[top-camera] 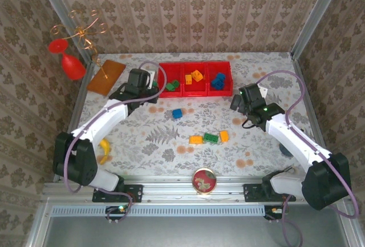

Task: Sort the legos into containers by color

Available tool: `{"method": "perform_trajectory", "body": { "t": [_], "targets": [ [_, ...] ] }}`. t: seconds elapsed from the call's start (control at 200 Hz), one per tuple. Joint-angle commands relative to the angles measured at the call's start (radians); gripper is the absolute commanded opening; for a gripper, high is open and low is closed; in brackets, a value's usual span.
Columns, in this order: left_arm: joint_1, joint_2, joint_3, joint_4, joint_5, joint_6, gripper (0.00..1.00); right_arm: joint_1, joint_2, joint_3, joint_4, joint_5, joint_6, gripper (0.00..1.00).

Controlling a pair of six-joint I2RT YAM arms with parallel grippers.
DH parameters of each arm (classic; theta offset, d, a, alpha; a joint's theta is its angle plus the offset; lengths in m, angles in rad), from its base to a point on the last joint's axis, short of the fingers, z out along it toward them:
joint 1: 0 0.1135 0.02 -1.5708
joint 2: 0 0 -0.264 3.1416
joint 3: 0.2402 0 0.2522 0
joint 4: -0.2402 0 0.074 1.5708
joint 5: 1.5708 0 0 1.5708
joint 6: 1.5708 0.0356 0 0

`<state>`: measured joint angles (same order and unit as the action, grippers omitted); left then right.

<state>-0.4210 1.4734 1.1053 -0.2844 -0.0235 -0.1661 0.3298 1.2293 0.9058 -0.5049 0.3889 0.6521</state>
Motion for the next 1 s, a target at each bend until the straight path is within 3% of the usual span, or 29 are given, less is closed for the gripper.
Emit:
{"method": "perform_trajectory", "body": {
  "t": [0.0, 0.995],
  "targets": [
    [0.035, 0.050, 0.063, 0.025, 0.064, -0.021, 0.23, -0.006, -0.021, -0.008, -0.027, 0.006, 0.018, 1.00],
    [0.056, 0.492, 0.461, 0.015, 0.159, -0.007, 0.23, -0.005, -0.027, -0.002, -0.027, -0.019, 0.021, 1.00]
  ]
}}
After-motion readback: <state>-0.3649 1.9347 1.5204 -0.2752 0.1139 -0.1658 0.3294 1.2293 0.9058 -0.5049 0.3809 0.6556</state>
